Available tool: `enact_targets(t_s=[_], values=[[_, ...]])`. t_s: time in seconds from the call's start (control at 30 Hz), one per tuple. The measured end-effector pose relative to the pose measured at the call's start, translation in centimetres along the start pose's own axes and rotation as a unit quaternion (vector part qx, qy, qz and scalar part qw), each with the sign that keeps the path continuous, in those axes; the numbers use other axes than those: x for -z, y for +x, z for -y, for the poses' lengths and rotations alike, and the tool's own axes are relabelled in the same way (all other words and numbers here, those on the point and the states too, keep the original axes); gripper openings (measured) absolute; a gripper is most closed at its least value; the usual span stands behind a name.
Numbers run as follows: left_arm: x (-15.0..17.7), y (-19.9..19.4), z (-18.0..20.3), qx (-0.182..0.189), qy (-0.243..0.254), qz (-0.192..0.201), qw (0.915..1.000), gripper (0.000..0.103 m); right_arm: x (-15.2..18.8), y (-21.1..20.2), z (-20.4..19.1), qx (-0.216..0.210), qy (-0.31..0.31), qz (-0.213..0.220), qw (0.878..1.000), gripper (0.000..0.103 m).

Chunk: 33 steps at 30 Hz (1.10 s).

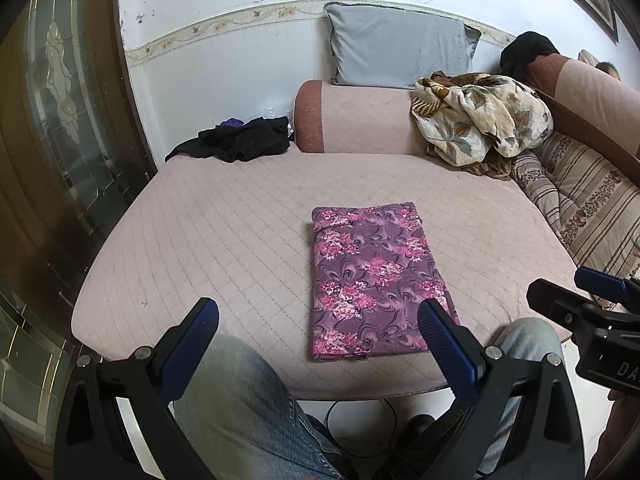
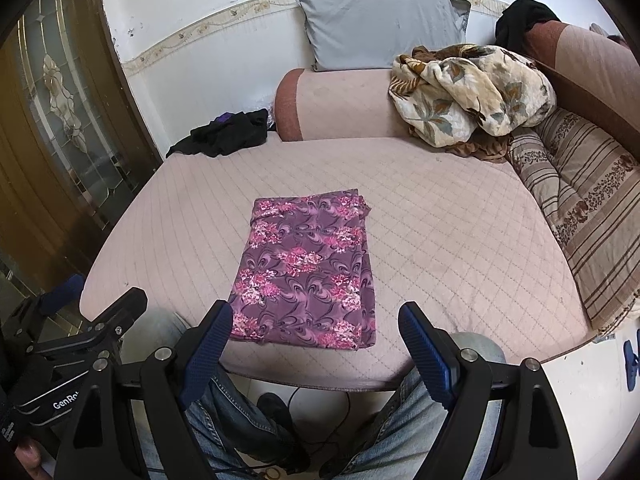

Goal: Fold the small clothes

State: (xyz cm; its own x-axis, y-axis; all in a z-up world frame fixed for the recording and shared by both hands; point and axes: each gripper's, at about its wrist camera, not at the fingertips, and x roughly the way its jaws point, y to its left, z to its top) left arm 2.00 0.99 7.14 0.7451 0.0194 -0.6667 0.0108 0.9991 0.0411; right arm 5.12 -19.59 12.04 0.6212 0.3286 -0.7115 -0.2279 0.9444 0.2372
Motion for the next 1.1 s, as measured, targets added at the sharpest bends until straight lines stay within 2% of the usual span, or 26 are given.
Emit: enact_targets(t_s=[1.1], values=[[-0.6, 3.7, 0.3, -0.006, 0.01, -0.032, 0.9994, 0.099, -0.9, 2.4, 1.1, -0.011, 0.016, -0.018, 1.0, 0.089]])
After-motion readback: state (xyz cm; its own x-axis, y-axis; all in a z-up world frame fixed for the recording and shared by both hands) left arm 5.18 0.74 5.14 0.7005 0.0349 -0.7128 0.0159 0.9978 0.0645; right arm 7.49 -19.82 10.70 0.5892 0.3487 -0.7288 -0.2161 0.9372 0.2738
